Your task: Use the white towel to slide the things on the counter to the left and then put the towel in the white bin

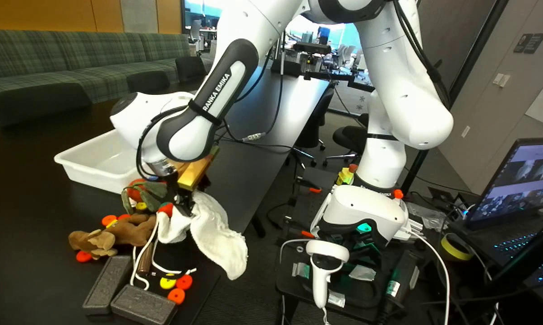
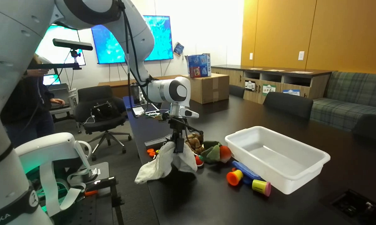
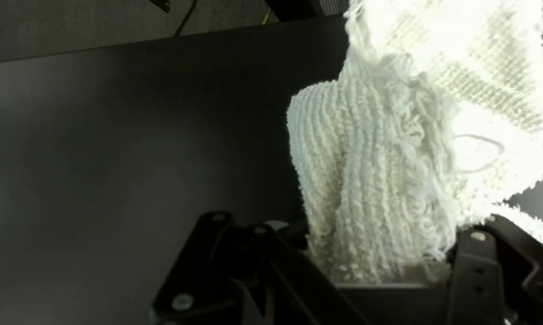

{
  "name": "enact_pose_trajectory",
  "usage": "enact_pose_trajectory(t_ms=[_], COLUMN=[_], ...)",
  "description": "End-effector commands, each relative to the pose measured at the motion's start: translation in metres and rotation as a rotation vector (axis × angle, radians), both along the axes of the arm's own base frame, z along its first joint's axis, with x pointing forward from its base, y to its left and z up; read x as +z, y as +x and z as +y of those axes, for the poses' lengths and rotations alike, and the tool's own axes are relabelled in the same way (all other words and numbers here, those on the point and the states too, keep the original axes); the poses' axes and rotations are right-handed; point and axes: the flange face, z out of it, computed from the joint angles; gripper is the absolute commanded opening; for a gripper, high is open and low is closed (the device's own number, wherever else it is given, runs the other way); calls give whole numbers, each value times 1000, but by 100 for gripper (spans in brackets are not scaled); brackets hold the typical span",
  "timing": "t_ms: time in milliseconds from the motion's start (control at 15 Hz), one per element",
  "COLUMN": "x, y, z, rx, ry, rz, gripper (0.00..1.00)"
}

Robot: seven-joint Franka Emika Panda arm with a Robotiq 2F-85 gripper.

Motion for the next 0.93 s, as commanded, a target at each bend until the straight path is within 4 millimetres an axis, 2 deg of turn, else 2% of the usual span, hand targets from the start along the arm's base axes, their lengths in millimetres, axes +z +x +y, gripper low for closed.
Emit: enact_pose_trajectory(t_ms=[0,200,400,467,667,867], x=[18,13,12,10,10,1], y=[-15,-4,29,39,80,120], z=[-91,-183,-279,-301,-349,-365], rx=[-80,-193,-315,-348,-452,-544], ry=[-83,-209,-327,-350,-389,-393], rz=[36,48,33,21,-69,-176], gripper=[5,5,5,5,5,5])
